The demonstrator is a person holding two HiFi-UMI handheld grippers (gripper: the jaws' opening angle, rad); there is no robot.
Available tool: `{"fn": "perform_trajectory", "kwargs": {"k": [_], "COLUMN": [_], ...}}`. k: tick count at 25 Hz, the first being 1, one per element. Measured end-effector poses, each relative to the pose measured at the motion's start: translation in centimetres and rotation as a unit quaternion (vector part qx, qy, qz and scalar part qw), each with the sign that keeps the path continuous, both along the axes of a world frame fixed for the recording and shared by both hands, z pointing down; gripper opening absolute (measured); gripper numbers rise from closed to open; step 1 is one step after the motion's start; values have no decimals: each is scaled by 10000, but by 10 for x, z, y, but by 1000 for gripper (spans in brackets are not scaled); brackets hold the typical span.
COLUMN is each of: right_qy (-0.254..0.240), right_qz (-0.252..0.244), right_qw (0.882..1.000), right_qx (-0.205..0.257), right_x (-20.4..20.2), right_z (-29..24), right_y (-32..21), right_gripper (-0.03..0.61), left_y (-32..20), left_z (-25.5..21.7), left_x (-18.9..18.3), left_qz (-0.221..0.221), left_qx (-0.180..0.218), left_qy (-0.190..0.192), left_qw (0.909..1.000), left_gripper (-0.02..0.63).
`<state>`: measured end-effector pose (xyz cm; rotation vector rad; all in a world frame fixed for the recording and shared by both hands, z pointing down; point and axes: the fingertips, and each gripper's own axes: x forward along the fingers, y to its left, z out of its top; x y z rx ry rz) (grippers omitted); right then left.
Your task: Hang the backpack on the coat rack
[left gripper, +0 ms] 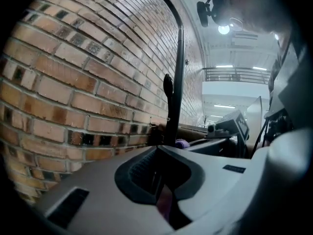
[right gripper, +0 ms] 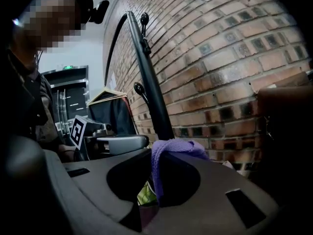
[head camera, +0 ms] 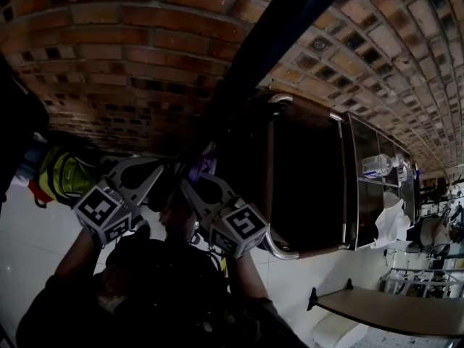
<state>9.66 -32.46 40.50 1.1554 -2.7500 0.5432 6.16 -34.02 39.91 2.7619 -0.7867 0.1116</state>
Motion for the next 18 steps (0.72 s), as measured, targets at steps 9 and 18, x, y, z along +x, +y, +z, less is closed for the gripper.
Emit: {"fn": "perform_trajectory", "kwargs": {"k": [9, 18], "right_qy": [-43, -324], "right_qz": [-51, 178], "right_qw": [9997, 9986], "right_qx": [-251, -391], "right_x": [-4, 1], "right_z": [42, 67], "right_y": [2, 7], "right_gripper": [63, 64], "left_y": [0, 15], "left_z": [12, 24], "left_x": [-3, -2], "left_qz": [-70, 64], "left_qx": [-147, -262], "left_qy": [-49, -143], "left_qw": [9999, 9995], "left_gripper": [35, 37]}}
